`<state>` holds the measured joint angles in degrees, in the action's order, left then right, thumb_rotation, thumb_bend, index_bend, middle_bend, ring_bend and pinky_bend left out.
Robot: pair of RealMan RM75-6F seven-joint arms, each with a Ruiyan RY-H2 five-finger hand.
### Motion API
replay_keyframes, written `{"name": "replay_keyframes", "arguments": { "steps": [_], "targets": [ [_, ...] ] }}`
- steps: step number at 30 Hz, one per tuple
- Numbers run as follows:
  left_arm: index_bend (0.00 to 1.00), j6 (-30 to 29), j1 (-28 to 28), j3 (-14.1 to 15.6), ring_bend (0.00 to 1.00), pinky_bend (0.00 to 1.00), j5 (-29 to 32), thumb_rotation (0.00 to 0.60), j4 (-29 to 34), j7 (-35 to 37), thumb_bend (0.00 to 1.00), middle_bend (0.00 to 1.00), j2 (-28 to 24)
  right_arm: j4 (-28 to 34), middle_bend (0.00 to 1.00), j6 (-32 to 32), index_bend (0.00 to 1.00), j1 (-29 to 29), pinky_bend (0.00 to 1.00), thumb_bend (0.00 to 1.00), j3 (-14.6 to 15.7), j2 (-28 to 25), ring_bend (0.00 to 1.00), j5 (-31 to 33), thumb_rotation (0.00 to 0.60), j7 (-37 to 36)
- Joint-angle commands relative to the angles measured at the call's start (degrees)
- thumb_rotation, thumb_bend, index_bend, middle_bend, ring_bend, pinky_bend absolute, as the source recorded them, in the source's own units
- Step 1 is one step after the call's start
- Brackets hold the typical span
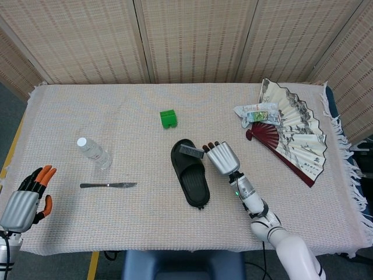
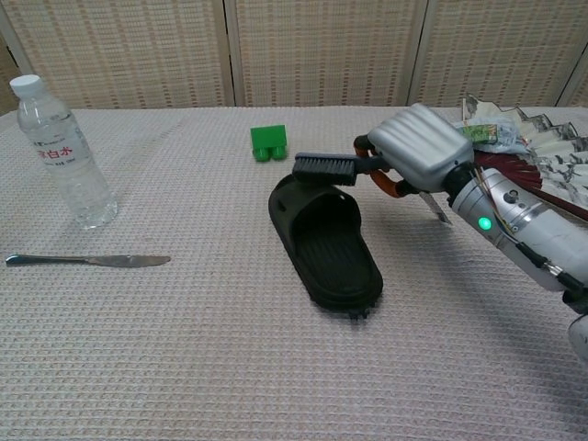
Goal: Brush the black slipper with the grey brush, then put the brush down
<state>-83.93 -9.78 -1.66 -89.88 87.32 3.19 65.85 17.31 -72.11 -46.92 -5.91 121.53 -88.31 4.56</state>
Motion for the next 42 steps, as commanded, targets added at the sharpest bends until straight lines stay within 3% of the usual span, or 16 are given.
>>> {"name": "replay_keyframes", "arguments": {
  "steps": [1, 8, 16, 24, 33, 34, 36, 38, 39, 42],
  "targets": [
    [0.0, -0.1, 0.1, 0.1, 0.0, 0.15, -0.2, 0.6, 0.0, -0.1, 0.71, 0.0, 0.0, -0.2, 0.58, -1.7, 0.84, 0.9, 1.0, 0.82, 0.5, -0.3, 0.67, -0.4, 0.6, -0.7],
    [0.0, -0.6, 0.2, 0.4, 0.0, 0.15, -0.9, 0.6, 0.2, -1.3, 0.71, 0.0, 0.3, 2.0, 0.58, -9.0, 0.84, 5.8, 1.0, 0.82, 3.5, -4.1, 0.67, -3.0, 0.6, -1.9],
    [0.0, -1.0, 0.3, 0.7, 0.0, 0.14, -1.8, 0.6, 0.7, -2.0, 0.71, 0.0, 0.6, 8.7, 0.58, -17.1, 0.84, 13.7, 1.0, 0.82, 7.1, -12.2, 0.67, -5.5, 0.6, -0.3],
    [0.0, -0.5, 0.1, 1.3, 0.0, 0.14, -2.5, 0.6, 1.0, -3.0, 0.71, 0.0, 0.9, 10.7, 0.58, -15.7, 0.85, 21.5, 1.0, 0.82, 9.7, -16.0, 0.68, -5.0, 0.6, 0.5],
    [0.0, 0.2, -0.2, 1.2, 0.0, 0.14, -1.8, 0.6, 1.0, -3.4, 0.71, 0.0, 1.1, 6.5, 0.58, -12.7, 0.85, 23.7, 1.0, 0.79, 9.6, -14.7, 0.68, -4.4, 0.6, -0.1],
    [0.0, 0.3, -0.2, 1.1, 0.0, 0.14, -1.7, 0.6, 1.0, -3.4, 0.71, 0.0, 1.1, 6.2, 0.58, -12.2, 0.81, 23.8, 0.99, 0.77, 9.6, -14.7, 0.67, -4.4, 0.6, -0.1],
    [0.0, 0.5, -0.3, 1.1, 0.0, 0.14, -1.5, 0.6, 0.9, -3.3, 0.71, 0.0, 1.1, 6.1, 0.55, -10.8, 0.65, 23.8, 0.91, 0.73, 9.9, -15.0, 0.6, -4.6, 0.6, -0.4],
    [0.0, 0.7, -0.4, 1.0, 0.0, 0.14, -1.3, 0.6, 0.9, -3.3, 0.71, 0.0, 1.1, 6.9, 0.45, -8.4, 0.43, 23.9, 0.78, 0.68, 10.1, -15.8, 0.48, -4.4, 0.6, -0.5],
    [0.0, 0.8, -0.4, 1.0, 0.0, 0.14, -1.2, 0.6, 0.8, -3.3, 0.71, 0.0, 1.1, 8.2, 0.34, -6.6, 0.28, 23.9, 0.67, 0.62, 10.1, -16.7, 0.37, -4.0, 0.6, -0.5],
    [0.0, 1.1, -0.5, 1.0, 0.0, 0.14, -1.0, 0.6, 0.8, -3.5, 0.71, 0.0, 1.3, 13.8, 0.14, -2.7, 0.04, 24.0, 0.46, 0.43, 9.9, -19.8, 0.15, -2.9, 0.6, 0.3]
  ]
}}
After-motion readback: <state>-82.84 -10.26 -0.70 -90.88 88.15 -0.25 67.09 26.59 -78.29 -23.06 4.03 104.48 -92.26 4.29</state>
